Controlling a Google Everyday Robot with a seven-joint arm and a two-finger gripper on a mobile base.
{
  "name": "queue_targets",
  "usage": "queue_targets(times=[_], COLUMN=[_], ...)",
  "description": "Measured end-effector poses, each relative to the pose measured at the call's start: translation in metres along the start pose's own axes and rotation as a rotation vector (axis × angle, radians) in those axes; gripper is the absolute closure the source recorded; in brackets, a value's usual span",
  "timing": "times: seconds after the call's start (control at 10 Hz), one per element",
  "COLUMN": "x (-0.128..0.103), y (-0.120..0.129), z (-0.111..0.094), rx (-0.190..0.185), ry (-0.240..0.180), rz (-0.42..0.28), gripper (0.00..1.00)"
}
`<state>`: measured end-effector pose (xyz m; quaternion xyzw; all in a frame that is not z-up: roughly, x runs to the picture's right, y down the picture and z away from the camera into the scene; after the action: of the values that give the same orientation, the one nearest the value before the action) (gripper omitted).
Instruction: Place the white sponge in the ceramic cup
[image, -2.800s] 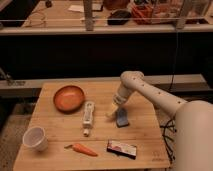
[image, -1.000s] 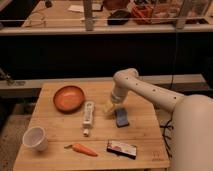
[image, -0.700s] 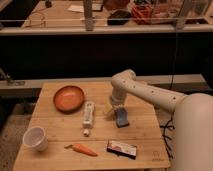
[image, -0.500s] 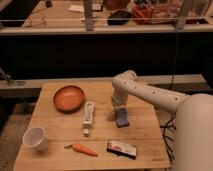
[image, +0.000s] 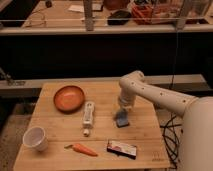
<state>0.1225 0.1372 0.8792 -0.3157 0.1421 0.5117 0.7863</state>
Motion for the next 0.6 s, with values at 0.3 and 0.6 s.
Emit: queue_targets(times=[0.3, 0.6], x=[0.025, 0.035], y=[0.009, 0.009], z=[0.013, 0.028], rx=[-0.016, 0.007], ry=[0.016, 0.041], rz=[0.022, 0.048], gripper=[0.20, 0.40])
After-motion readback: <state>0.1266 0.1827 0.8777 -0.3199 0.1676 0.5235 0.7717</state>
